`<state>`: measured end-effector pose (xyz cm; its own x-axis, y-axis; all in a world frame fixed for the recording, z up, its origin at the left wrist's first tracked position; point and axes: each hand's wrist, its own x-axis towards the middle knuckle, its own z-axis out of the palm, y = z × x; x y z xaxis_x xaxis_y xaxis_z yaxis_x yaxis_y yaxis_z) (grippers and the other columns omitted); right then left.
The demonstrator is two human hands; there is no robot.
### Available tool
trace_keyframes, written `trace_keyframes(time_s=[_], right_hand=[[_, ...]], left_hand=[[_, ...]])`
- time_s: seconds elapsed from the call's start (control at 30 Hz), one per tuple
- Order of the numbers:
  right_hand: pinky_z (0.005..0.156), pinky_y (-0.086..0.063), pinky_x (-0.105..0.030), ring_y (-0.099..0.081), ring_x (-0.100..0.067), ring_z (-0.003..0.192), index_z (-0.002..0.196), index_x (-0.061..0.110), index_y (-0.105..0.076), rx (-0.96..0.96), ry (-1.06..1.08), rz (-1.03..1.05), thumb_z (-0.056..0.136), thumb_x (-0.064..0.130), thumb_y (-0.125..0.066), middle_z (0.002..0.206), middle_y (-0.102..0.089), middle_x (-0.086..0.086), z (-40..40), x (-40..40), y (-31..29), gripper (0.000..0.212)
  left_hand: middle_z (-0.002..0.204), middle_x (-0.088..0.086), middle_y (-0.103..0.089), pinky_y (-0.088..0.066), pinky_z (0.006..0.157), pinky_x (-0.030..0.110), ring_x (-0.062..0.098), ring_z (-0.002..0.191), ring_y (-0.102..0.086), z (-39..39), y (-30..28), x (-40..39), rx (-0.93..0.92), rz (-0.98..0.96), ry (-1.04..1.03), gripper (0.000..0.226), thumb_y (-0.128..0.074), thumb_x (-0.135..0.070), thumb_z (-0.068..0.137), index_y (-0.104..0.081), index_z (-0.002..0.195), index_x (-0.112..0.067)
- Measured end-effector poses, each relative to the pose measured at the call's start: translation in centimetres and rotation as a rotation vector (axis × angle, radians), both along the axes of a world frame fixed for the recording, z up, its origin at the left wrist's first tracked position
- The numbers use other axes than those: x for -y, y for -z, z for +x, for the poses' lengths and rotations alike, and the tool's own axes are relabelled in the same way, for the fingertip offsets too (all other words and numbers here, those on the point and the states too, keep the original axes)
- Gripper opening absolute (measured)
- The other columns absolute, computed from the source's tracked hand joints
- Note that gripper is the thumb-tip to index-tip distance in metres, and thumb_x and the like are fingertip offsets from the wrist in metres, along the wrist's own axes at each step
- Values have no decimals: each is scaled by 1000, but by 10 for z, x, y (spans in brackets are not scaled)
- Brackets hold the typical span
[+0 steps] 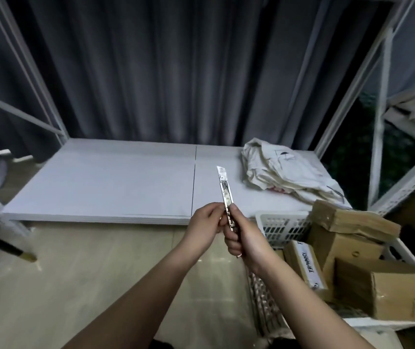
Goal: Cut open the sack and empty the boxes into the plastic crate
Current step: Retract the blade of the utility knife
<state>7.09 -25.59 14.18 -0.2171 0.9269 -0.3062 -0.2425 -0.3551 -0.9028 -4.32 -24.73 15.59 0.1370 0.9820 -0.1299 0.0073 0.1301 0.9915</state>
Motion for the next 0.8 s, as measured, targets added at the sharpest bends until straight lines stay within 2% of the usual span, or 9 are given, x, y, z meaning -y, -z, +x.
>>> trace_keyframes(time_s=[0.07,0.13,0.23,0.33,0.4,0.47,0.57,0.7,0.8], right_hand=[[34,-16,-16,-15,-6,35,67,18,-46,-14,89,13,96,50,-38,45,-23,5,9,-1,0,44],[36,-18,-19,-21,-6,33,64,18,-45,-65,187,-14,93,51,-42,42,-28,6,16,-7,4,44],[40,-25,-22,-34,-6,34,75,14,-57,-63,301,-12,96,44,-43,42,-38,7,24,-17,6,39],[38,-33,-18,-39,-7,37,100,10,-59,-26,341,75,100,34,-36,46,-48,3,25,-25,6,33],[40,-40,-19,-48,-8,40,99,11,-55,-30,378,79,101,31,-36,49,-56,2,22,-27,8,27],[44,-44,-20,-55,-8,44,93,12,-52,-43,392,68,101,28,-36,51,-61,1,20,-29,7,23],[39,-39,-19,-51,-10,42,88,14,-48,-44,368,76,101,27,-35,49,-58,0,21,-30,5,23],[40,-34,-18,-45,-12,42,85,15,-48,-53,379,102,101,24,-37,47,-52,-1,21,-31,4,22],[42,-35,-20,-45,-12,45,86,15,-47,-99,372,84,100,23,-38,49,-52,-1,21,-30,2,19]], left_hand=[[72,7,-54,-54,68,30,19,66,-56,17,-5,5,55,-34,35,27,-37,-8,100,-59,86,-17],[80,3,-59,-52,65,25,17,70,-59,28,-1,11,102,-86,112,23,-43,-6,98,-55,108,-23],[102,-11,-59,-49,74,21,12,92,-62,34,18,14,-65,-92,262,45,-58,-10,92,-38,129,-28],[92,-2,-65,-55,65,24,15,75,-68,33,17,13,-158,-226,328,23,-61,-21,92,-45,109,-23],[77,6,-67,-55,57,24,15,61,-68,31,11,9,-166,-264,376,7,-55,-23,95,-52,91,-18],[67,7,-66,-51,50,21,12,50,-64,31,11,6,-166,-265,426,21,-46,-25,100,-54,85,-13],[50,0,-56,-37,39,18,8,36,-46,34,13,6,-191,-183,424,31,-38,-20,102,-49,74,-13],[43,-8,-29,-14,37,17,5,35,-19,38,14,5,-157,-250,390,36,-44,-18,93,-34,59,-21],[43,-12,-26,-15,41,22,3,36,-19,46,15,8,-181,-191,266,31,-53,-19,77,-30,56,-23]])
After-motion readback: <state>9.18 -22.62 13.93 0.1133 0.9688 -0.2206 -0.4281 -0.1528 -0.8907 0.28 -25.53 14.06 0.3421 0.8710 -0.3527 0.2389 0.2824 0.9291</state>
